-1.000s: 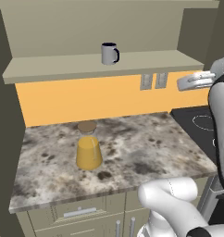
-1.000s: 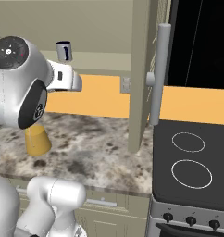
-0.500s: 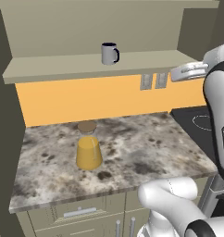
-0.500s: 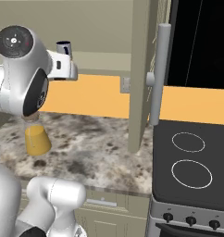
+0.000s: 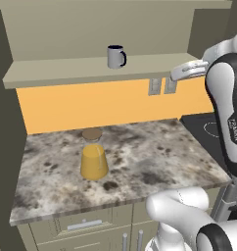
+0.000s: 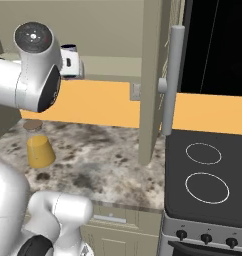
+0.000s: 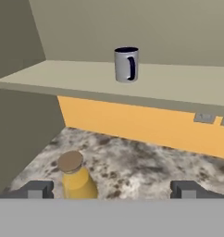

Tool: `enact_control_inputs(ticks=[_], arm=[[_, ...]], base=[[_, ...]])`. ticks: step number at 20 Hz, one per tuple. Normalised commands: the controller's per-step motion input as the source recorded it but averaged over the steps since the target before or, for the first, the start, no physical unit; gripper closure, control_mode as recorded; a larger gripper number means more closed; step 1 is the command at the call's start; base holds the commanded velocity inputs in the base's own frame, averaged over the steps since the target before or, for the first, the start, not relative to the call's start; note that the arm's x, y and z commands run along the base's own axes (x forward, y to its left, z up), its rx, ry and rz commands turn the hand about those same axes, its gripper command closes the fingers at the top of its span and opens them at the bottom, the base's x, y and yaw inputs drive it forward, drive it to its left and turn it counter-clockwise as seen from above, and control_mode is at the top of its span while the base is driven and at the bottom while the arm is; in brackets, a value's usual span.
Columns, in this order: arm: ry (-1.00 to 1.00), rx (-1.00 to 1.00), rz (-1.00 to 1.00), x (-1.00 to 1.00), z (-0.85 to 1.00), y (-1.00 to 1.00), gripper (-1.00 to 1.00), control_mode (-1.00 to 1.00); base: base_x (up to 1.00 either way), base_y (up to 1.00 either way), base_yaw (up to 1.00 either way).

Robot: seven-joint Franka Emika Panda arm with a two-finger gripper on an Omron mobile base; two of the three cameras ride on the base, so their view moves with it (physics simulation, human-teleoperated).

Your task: There is a tray on the dining counter. Grab the cup, mug, and pitcher and place them on the tray. The pitcher may be placed next to the tray if it cannot fit the tray.

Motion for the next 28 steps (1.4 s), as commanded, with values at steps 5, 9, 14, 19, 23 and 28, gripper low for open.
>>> enact_control_inputs(ticks=[5,9,14,19,23,28], arm=[[0.0,0.0,0.07,0.43,0.0,0.22,-1.0,-1.0],[0.0,0.0,0.04,0.4,0.0,0.06,-1.0,-1.0],[0.0,0.0,0.0,0.49,0.0,0.12,-1.0,-1.0],[0.0,0.0,0.0,0.49,0.0,0.18,-1.0,-1.0],[0.0,0.0,0.0,0.47,0.0,0.15,-1.0,-1.0],[0.0,0.0,0.0,0.44,0.0,0.14,-1.0,-1.0]], base=[[0.0,0.0,0.0],[0.0,0.0,0.0],[0.0,0.0,0.0],[0.0,0.0,0.0],[0.0,0.0,0.0],[0.0,0.0,0.0]])
